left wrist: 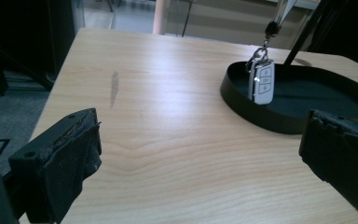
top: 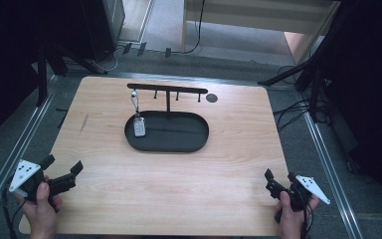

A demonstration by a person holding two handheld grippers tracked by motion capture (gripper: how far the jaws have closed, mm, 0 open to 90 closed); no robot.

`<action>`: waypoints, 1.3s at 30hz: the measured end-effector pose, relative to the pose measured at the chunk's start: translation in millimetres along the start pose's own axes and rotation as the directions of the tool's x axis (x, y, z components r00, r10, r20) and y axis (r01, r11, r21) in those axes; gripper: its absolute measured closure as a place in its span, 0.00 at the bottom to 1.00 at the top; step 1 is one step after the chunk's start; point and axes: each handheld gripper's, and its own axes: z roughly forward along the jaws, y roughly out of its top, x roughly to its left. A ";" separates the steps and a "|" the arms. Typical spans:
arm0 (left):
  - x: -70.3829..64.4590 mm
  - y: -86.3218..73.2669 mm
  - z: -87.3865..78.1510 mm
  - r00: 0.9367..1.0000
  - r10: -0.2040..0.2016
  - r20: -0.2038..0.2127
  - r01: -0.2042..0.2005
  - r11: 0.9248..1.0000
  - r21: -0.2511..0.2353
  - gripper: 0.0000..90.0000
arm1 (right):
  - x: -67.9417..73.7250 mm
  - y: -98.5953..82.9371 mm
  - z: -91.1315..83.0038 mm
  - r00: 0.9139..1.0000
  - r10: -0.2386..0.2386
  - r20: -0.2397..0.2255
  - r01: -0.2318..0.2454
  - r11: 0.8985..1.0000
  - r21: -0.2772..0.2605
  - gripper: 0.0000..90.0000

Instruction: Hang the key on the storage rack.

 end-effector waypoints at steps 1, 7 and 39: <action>1.4 -1.2 -1.0 1.000 0.003 -0.003 -0.003 1.000 0.001 0.00 | 0.0 0.0 0.0 1.000 0.000 0.000 0.000 1.000 0.000 0.10; 10.3 -12.2 -7.8 1.000 0.017 -0.013 -0.017 1.000 0.011 0.00 | 0.7 0.0 0.0 1.000 -0.004 0.002 0.004 1.000 0.000 0.10; 6.8 -32.2 -3.4 0.993 0.095 -0.067 -0.093 0.995 0.036 0.00 | 6.4 -0.6 0.8 0.998 -0.048 0.041 0.047 0.999 0.018 0.10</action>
